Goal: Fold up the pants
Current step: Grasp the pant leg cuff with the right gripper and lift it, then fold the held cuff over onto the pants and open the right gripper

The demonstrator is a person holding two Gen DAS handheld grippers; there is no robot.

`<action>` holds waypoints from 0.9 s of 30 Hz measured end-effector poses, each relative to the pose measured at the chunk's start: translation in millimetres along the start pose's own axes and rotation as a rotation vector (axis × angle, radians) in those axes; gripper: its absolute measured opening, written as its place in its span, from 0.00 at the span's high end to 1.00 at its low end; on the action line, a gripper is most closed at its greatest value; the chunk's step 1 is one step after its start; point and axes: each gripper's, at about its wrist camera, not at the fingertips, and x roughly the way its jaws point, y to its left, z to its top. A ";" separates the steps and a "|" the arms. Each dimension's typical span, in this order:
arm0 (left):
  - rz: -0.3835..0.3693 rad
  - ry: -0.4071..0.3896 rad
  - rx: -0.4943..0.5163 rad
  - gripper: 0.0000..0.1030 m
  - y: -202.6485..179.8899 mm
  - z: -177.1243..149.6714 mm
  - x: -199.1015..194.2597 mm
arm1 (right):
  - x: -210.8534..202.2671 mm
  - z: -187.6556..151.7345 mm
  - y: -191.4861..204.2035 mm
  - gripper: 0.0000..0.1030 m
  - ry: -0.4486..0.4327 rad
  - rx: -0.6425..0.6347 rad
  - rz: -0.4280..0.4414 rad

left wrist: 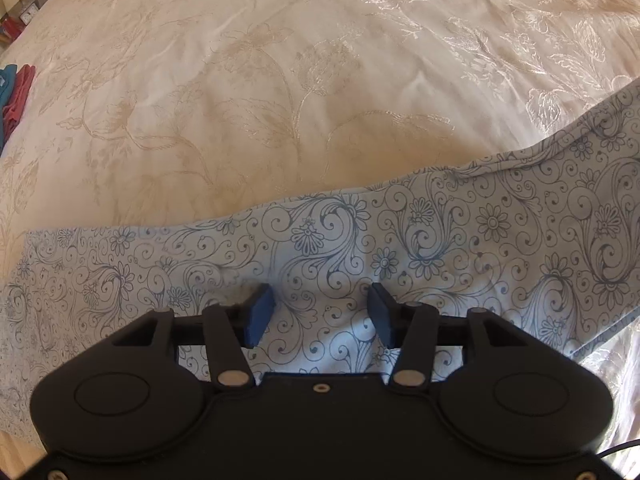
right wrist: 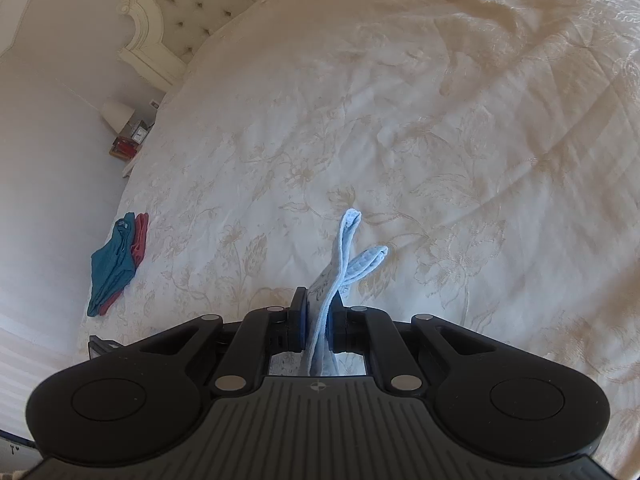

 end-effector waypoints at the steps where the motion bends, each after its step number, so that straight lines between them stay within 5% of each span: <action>1: -0.002 -0.008 -0.026 0.44 6.6 -1.6 -6.1 | 0.4 -0.7 4.1 0.91 0.002 -0.001 -0.006; 15: 0.025 -0.007 -0.215 0.44 143.9 -69.4 -76.3 | 35.0 -42.4 132.8 0.91 0.025 -0.120 0.016; 27: -0.008 -0.001 -0.268 0.44 236.1 -110.3 -87.3 | 148.5 -133.5 251.9 0.91 0.133 -0.250 -0.015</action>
